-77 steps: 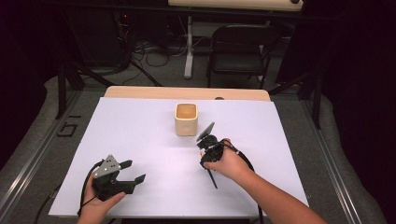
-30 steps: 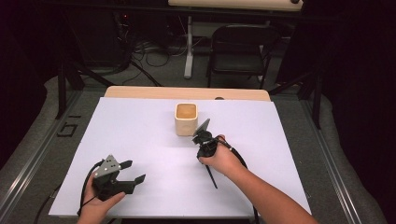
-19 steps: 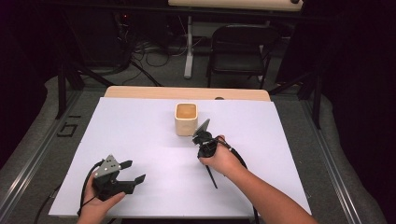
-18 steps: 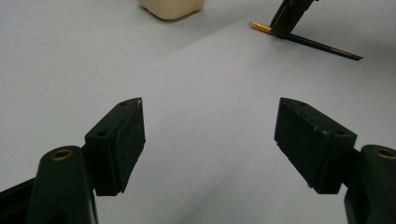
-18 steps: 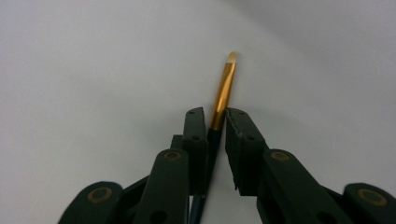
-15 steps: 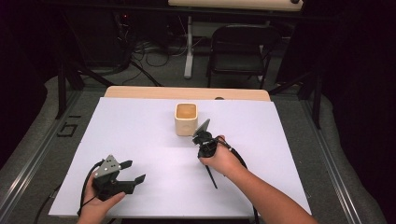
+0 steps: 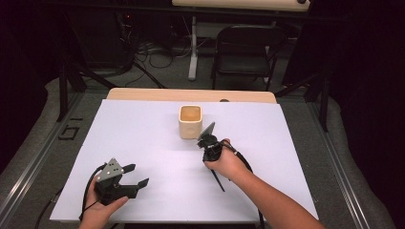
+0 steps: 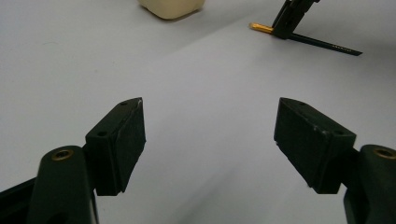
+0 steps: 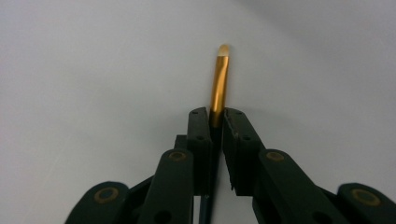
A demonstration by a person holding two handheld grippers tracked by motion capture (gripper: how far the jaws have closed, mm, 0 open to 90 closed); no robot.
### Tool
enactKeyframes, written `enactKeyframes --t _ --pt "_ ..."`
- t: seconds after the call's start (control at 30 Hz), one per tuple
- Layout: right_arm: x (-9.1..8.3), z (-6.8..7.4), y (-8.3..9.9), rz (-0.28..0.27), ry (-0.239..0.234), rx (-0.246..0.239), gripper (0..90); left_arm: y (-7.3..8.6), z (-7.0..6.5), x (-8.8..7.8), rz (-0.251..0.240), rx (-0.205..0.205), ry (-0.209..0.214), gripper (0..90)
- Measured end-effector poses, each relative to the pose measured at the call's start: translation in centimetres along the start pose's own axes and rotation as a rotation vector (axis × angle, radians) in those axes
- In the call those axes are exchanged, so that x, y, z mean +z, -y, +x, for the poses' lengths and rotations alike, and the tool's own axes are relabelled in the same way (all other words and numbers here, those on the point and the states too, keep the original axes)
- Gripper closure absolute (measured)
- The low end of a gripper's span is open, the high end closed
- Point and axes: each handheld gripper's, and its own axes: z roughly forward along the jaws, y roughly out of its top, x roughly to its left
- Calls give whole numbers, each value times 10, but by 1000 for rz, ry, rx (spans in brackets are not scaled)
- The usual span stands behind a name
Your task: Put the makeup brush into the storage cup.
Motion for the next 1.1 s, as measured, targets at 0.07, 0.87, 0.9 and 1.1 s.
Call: enactKeyframes --t 0.07,0.87,0.9,1.1 --pt "0 0 0 1 1 0 821 0 0 0 -1 -1 0 251" --pt "-2 0 0 33 0 -8 838 0 0 0 -1 1 0 251" --pt "-2 0 0 36 0 -10 838 0 0 0 -2 0 0 251" --pt "-4 1 2 2 -22 5 838 0 0 0 -3 1 -1 251"
